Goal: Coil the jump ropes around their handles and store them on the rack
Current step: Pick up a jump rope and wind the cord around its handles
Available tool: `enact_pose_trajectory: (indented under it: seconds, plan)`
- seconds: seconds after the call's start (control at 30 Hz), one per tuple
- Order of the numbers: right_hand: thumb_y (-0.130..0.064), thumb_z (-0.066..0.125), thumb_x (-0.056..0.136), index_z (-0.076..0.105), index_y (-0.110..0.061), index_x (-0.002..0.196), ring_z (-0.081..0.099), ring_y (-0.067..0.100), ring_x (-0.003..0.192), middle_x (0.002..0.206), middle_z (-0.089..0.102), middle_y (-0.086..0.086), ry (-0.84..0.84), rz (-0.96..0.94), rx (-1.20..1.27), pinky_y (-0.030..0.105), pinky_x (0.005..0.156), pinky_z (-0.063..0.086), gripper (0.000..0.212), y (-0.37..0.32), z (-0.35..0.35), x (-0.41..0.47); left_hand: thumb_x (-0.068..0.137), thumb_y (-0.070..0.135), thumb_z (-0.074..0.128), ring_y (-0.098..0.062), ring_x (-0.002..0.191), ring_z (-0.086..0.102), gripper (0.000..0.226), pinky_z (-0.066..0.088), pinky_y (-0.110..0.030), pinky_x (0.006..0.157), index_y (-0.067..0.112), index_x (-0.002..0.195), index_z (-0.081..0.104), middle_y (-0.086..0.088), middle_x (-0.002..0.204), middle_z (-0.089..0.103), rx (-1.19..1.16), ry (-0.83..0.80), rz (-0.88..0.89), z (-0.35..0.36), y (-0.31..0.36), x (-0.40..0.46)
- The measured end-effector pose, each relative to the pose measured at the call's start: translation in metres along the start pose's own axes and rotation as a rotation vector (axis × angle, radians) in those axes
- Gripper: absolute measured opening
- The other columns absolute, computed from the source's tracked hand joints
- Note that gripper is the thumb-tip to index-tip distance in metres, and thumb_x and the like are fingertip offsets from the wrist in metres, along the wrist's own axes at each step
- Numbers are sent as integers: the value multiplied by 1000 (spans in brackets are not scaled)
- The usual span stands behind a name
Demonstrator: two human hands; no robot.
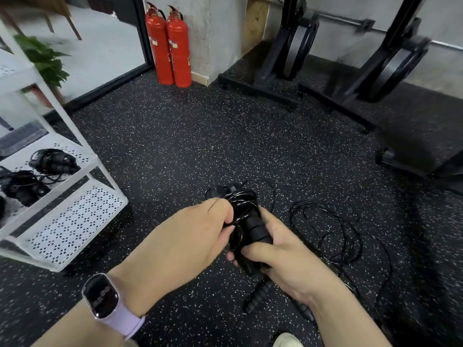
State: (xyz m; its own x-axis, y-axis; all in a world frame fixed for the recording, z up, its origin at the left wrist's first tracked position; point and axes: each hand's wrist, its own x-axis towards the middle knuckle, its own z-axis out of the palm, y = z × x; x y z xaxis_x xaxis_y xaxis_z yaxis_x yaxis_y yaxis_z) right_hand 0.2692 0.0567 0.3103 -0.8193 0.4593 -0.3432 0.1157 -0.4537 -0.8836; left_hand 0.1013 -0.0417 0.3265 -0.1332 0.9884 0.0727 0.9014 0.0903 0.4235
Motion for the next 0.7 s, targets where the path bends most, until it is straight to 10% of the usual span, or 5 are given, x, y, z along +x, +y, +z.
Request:
enact_pose_trajectory:
  seconds: [0.7]
  plan:
    - [-19,66,98,63,-21,131,67,26,90,106,71,10,-15,-167,-4,37,82,54,33,-2,6,-5,93,23,60,-9,44,35,16,33,-23,39,17,83,48,17,64,25,-20,414,26,3,19,-4]
